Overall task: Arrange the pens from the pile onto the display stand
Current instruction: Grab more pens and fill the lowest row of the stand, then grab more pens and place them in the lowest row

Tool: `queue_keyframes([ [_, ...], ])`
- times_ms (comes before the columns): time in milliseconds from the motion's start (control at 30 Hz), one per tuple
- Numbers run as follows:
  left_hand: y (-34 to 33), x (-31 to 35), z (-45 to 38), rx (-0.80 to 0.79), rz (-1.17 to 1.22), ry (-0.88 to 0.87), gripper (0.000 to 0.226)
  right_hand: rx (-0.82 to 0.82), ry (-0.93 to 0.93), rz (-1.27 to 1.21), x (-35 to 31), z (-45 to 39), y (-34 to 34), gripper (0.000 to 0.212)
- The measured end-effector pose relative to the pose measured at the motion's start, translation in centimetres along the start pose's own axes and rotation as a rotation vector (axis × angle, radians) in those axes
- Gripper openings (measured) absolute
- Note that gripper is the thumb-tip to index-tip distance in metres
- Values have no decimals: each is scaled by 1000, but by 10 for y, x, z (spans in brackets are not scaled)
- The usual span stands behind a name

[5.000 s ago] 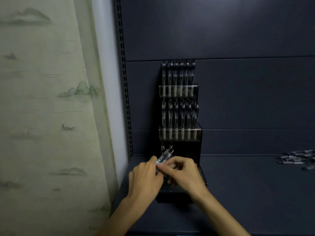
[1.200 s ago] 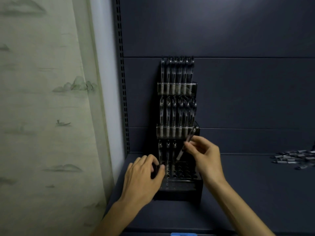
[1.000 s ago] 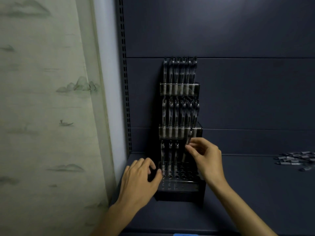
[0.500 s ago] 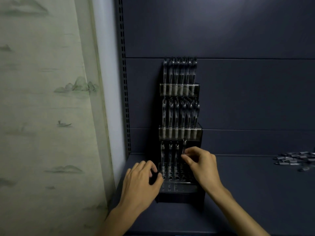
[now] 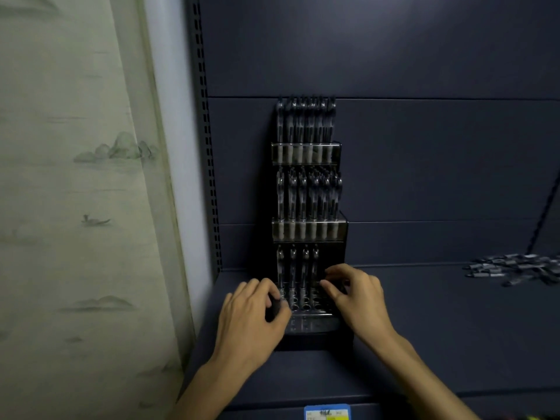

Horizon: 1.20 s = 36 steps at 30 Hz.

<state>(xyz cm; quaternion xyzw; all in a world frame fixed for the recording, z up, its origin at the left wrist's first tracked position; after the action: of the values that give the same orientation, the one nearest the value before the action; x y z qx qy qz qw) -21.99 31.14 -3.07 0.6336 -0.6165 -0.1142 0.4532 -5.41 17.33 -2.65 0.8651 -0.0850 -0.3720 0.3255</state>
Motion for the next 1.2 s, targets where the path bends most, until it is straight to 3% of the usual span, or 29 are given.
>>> queue_keyframes([
  [267, -13, 60, -4, -89, 144, -167, 16, 41, 22, 207, 25, 25, 54, 30],
  [467, -46, 116, -11, -200, 135, -224, 33, 66, 12, 224, 66, 34, 96, 32],
  [933, -183, 255, -50, -264, -22, -16, 48, -86, 100, 163, 231, 11, 205, 24],
  [1200, -209, 281, -56, -241, -59, -13, 46, -140, 146, 120, 259, -4, 216, 20],
])
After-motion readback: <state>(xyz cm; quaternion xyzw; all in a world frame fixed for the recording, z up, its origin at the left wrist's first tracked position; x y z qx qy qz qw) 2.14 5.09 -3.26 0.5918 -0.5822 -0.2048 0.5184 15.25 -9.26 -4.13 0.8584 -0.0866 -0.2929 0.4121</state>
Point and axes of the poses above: each hand's wrist, its own z-axis away from the middle knuckle, its own y-axis out of the back of the hand, x = y × z, the point moved 1 cm from there along -z, towards the middle knuckle, and after that the axes turned 2 degrees about -x, right-handed, at the moved point
